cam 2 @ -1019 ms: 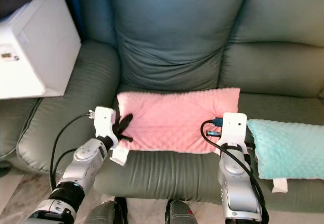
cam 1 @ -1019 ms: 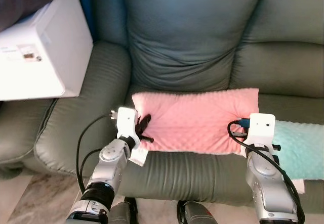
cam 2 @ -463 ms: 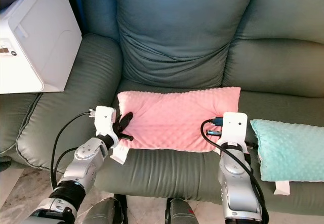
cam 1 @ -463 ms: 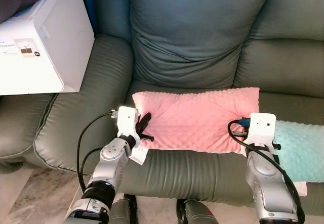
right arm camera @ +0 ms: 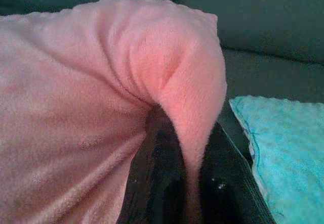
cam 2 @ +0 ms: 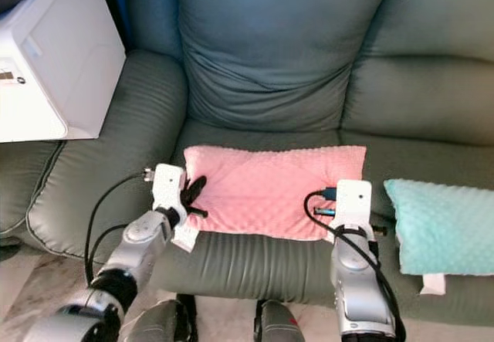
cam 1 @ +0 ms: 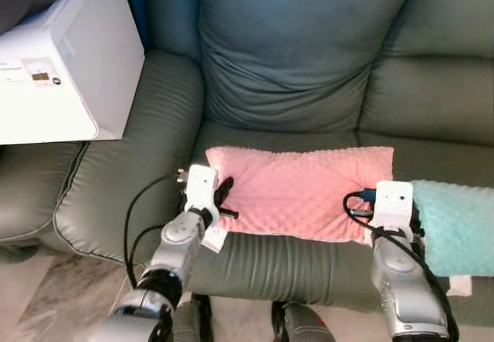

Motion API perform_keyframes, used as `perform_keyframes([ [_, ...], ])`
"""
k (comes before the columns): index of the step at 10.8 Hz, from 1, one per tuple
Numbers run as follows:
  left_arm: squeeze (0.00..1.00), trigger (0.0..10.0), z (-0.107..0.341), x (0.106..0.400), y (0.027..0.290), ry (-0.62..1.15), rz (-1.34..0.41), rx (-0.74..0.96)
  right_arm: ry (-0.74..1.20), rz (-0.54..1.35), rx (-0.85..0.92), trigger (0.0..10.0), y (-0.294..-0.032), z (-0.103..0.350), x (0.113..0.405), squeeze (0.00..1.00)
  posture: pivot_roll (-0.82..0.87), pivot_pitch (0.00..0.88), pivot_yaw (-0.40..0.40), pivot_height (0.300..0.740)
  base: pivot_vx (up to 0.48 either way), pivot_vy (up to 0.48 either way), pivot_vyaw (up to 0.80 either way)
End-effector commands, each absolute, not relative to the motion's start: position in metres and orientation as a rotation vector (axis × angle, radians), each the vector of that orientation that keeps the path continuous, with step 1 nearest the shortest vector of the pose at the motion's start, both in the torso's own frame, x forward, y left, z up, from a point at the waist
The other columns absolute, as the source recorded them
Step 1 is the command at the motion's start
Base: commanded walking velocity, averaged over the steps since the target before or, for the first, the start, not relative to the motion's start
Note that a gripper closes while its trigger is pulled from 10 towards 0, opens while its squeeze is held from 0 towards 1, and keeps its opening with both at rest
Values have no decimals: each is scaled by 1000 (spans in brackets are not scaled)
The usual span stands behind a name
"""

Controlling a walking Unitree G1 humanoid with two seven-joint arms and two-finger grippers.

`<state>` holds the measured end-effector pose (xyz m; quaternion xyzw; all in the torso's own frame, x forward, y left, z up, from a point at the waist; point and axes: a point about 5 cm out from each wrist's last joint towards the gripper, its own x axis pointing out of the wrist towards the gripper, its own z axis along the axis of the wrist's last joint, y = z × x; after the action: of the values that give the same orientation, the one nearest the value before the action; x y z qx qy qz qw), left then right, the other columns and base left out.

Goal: Move the pillow to the sofa

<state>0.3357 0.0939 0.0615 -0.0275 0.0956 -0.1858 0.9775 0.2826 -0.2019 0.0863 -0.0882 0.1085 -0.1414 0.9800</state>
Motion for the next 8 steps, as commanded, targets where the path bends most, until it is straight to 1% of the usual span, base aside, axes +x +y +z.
perform_keyframes([
  [1,0,10000,59,334,91,191,-374,-36,207,-298,-201,10000,-203,84,281,0,-179,373,29,740,0,0,0],
  [3,0,10000,61,337,86,192,-365,-20,215,-320,-216,10000,-204,78,280,0,-175,424,51,740,0,0,0],
  [4,0,10000,61,338,84,200,-363,-25,218,-327,-211,10000,-205,77,283,0,-178,436,55,740,0,0,0],
  [7,0,10000,71,345,78,170,-343,-52,164,-314,-161,10000,-207,82,296,0,-184,467,67,740,0,0,0],
  [8,0,10000,86,356,79,130,-293,-81,110,-328,-171,10000,-209,88,308,0,-182,479,67,740,0,0,0],
])
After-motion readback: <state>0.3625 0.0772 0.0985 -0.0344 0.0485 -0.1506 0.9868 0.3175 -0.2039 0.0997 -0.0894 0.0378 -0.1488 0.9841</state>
